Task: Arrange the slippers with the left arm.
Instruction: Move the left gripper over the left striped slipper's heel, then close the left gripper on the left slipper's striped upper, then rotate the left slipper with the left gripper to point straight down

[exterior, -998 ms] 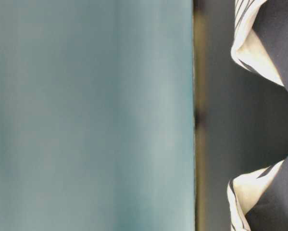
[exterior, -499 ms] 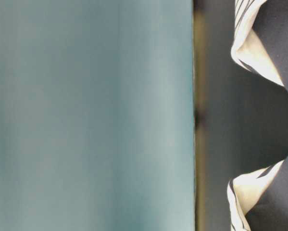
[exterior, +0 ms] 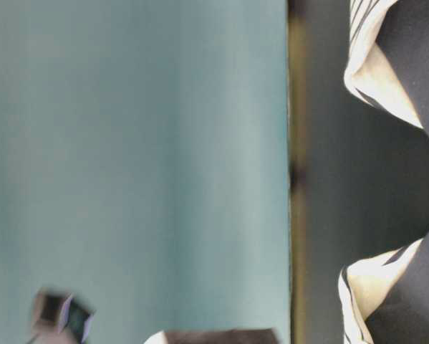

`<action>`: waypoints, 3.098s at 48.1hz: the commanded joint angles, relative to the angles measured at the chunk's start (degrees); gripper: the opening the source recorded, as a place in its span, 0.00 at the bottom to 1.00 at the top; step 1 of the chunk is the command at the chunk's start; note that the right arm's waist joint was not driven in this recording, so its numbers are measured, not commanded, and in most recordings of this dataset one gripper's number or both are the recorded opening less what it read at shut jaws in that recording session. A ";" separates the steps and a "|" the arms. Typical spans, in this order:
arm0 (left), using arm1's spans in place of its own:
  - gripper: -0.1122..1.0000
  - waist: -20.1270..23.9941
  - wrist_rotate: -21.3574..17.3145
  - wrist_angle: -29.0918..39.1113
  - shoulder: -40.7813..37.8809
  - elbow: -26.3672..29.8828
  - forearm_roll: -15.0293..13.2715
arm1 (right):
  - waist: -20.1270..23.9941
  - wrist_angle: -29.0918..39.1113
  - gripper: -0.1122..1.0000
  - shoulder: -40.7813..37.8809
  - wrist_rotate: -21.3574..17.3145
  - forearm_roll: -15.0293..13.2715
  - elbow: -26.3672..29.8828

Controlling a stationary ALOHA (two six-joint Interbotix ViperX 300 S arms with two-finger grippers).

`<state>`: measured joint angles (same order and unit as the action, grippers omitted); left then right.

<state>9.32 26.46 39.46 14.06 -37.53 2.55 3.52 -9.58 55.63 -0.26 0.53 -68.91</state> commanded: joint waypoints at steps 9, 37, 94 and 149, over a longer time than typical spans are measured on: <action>0.87 0.00 0.44 4.83 -12.13 8.35 0.18 | 0.00 -0.26 0.11 0.70 0.26 0.00 -0.53; 0.86 0.09 1.58 10.63 -18.02 9.58 0.26 | 0.00 0.09 0.11 3.25 0.53 0.09 -2.02; 0.11 1.76 -22.15 7.03 -17.75 19.60 1.05 | 0.00 -0.44 0.11 3.25 0.18 0.18 -2.37; 0.39 -1.41 -20.83 -1.05 -24.26 17.14 0.97 | 0.00 -0.62 0.11 3.25 0.18 0.26 -2.81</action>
<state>8.26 5.54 38.67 -10.63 -20.39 3.34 3.52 -9.58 59.15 -0.18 0.70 -71.98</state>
